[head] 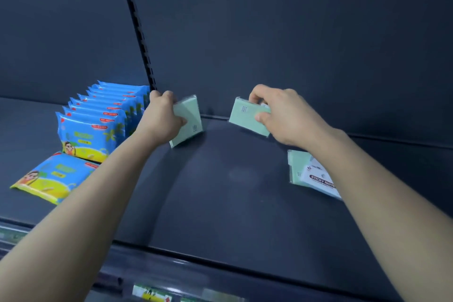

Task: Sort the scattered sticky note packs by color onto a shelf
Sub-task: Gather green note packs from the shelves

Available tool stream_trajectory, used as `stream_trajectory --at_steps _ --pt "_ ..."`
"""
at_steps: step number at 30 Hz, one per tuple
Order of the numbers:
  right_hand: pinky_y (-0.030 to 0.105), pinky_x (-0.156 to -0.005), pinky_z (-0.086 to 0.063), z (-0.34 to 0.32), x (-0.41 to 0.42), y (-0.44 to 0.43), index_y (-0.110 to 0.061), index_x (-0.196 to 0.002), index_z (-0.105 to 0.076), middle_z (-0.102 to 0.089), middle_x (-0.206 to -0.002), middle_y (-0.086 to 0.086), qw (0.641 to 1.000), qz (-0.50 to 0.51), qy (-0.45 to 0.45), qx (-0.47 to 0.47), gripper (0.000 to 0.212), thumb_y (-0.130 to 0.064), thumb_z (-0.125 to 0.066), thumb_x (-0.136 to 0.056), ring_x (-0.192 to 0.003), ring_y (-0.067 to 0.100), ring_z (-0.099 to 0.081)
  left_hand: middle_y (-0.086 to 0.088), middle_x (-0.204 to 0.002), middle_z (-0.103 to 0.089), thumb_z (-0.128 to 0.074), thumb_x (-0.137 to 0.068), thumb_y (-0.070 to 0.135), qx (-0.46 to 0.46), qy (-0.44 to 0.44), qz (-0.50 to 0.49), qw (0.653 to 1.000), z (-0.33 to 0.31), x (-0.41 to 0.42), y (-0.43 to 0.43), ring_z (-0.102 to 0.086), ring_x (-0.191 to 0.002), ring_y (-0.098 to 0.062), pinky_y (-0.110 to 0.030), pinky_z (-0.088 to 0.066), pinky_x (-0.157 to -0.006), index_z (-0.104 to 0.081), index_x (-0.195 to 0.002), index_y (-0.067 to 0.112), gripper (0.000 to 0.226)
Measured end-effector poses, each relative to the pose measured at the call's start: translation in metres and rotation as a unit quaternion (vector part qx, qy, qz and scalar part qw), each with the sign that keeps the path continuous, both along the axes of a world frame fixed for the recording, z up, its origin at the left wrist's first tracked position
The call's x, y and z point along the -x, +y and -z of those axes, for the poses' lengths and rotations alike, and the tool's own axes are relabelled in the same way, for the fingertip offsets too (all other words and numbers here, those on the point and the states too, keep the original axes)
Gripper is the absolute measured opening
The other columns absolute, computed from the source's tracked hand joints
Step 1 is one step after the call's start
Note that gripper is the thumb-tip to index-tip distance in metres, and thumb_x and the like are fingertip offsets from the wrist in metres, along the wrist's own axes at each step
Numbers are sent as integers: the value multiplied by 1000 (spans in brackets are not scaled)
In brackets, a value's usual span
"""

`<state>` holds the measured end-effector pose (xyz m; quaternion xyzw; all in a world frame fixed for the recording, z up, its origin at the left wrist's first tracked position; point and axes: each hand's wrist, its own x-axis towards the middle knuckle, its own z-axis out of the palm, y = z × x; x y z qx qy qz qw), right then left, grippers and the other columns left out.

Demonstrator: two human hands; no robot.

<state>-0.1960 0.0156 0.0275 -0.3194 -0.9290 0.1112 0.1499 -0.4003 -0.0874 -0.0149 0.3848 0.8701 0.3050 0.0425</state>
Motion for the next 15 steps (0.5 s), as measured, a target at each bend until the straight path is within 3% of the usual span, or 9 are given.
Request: stream_trajectory --at_steps 5,9,15 --pt "40 -72 -51 -4 -62 -2 -22 -105 -54 -62 -93 4 997 61 38 -30 20 -9 -51 -90 -84 30 -56 -6 -93 -54 -65 -80 8 -71 26 88 993 -23 -75 2 -49 -80 -26 -28 -35 -53 -50 -93 15 21" --pt "39 -71 -50 -11 -153 -11 -22 -107 -56 -60 -96 4 986 146 39 -70 24 -7 -51 -90 -86 31 -55 8 -74 -49 -62 -81 7 -117 37 190 974 -45 -162 14 -46 -68 -18 -25 -37 -51 -50 -92 13 17" --pt "37 -66 -49 -25 -330 -58 -23 -108 -57 -58 -94 5 947 303 34 -102 26 -5 -52 -90 -84 29 -55 10 -73 -49 -64 -82 10 -121 30 387 913 -65 -334 26 -46 -62 -13 -26 -34 -48 -50 -91 15 17"
